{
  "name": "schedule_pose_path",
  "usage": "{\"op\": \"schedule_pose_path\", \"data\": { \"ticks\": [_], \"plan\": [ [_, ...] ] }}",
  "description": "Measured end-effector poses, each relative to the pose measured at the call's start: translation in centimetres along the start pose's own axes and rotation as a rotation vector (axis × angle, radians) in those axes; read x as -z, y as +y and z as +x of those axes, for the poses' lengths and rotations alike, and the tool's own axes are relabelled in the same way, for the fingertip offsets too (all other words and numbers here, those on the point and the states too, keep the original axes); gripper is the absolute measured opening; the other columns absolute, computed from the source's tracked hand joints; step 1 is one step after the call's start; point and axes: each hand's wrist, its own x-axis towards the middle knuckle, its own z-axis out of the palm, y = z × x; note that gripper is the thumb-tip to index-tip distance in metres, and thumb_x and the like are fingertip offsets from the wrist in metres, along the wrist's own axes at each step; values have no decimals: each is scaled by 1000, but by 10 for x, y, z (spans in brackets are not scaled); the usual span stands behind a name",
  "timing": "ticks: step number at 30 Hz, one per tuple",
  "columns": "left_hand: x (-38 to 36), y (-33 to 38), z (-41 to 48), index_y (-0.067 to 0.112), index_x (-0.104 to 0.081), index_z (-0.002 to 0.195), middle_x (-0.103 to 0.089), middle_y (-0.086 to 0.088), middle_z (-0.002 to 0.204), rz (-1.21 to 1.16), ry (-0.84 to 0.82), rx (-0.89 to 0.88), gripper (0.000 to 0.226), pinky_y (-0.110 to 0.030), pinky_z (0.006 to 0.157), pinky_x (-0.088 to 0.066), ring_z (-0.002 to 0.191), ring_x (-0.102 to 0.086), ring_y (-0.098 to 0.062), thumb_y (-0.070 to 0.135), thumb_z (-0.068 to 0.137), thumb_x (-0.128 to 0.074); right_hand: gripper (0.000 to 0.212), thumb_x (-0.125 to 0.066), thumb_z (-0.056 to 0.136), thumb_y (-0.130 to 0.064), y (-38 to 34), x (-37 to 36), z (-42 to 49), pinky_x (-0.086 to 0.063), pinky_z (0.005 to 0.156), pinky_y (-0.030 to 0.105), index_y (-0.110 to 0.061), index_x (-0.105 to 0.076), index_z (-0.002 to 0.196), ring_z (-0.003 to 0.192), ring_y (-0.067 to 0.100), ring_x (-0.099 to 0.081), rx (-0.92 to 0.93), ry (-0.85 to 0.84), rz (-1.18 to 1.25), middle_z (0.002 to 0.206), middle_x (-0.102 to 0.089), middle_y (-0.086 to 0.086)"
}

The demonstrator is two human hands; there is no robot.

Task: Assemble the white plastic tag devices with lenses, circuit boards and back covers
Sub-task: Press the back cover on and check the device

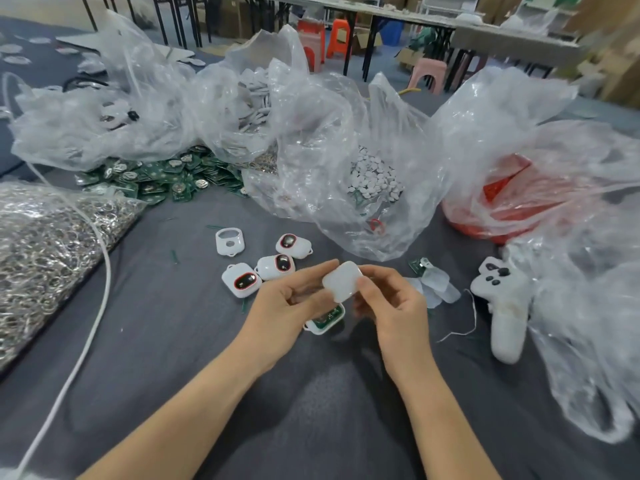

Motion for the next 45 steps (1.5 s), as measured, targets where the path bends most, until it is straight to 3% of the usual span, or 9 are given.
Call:
{"op": "schedule_pose_path", "data": {
  "ticks": [8,15,19,23,25,29,34,40,45],
  "plan": [
    [6,-3,3,26,-75,102,-72,-6,109,-165,-31,12,30,-20,78,-54,102,-68,-18,12,79,-63,16,-62,86,-2,2,0,4,-48,54,22,-15,-70,90,59,12,-57,-130,-77,226,72,-66,4],
    [9,6,3,13,-69,102,-75,-5,93,-69,-5,2,21,-19,74,-55,87,-71,-14,8,81,-64,32,-69,81,-4,-3,13,5,-45,55,17,-23,-72,107,65,7,-56,-114,-361,31,90,-70,3],
    [18,11,-4,30,-67,97,-70,13,81,543,211,-176,22,-19,71,-48,71,-60,0,17,81,-74,35,-68,81,3,-6,21,8,-48,58,18,-22,-71,105,67,8,-56,-106,-255,15,92,-72,2],
    [16,6,-16,36,-50,126,-53,19,98,1125,55,-219,67,-28,86,-34,87,-45,2,58,67,-73,38,-70,79,6,-8,25,9,-51,63,18,-17,-69,109,67,13,-58,-80,-235,-109,91,-71,-2],
    [13,3,-17,39,-34,140,-50,20,107,1239,-14,-180,84,-28,94,-26,103,-44,-2,63,67,-69,38,-69,80,6,-10,24,7,-51,63,18,-17,-69,110,66,13,-59,-79,-238,-142,96,-70,3],
    [14,2,-15,43,-25,144,-53,29,102,1139,-46,-168,86,-21,92,-21,105,-46,-1,47,73,-75,37,-69,82,4,-9,22,4,-49,59,18,-19,-67,110,65,8,-61,-116,-363,-215,111,-63,5],
    [17,4,-13,47,-23,137,-56,38,106,954,-115,-160,86,-30,107,-30,116,-50,-7,28,75,-80,32,-71,82,-1,-4,17,4,-44,55,15,-18,-68,110,59,6,-55,-124,-433,-361,109,-55,4],
    [20,4,-14,57,-24,131,-58,43,103,890,-92,-133,89,-30,106,-37,116,-54,-3,24,72,-83,36,-71,83,-9,-2,11,4,-41,58,10,-22,-66,117,50,1,-45,-29,-482,-554,101,-48,2],
    [20,1,-13,47,-46,117,-67,24,103,896,-58,-155,62,-31,95,-43,105,-59,-5,26,71,-83,35,-71,84,-9,-4,11,4,-41,58,10,-21,-66,117,50,2,-48,-31,-481,-572,99,-48,1]
  ]
}}
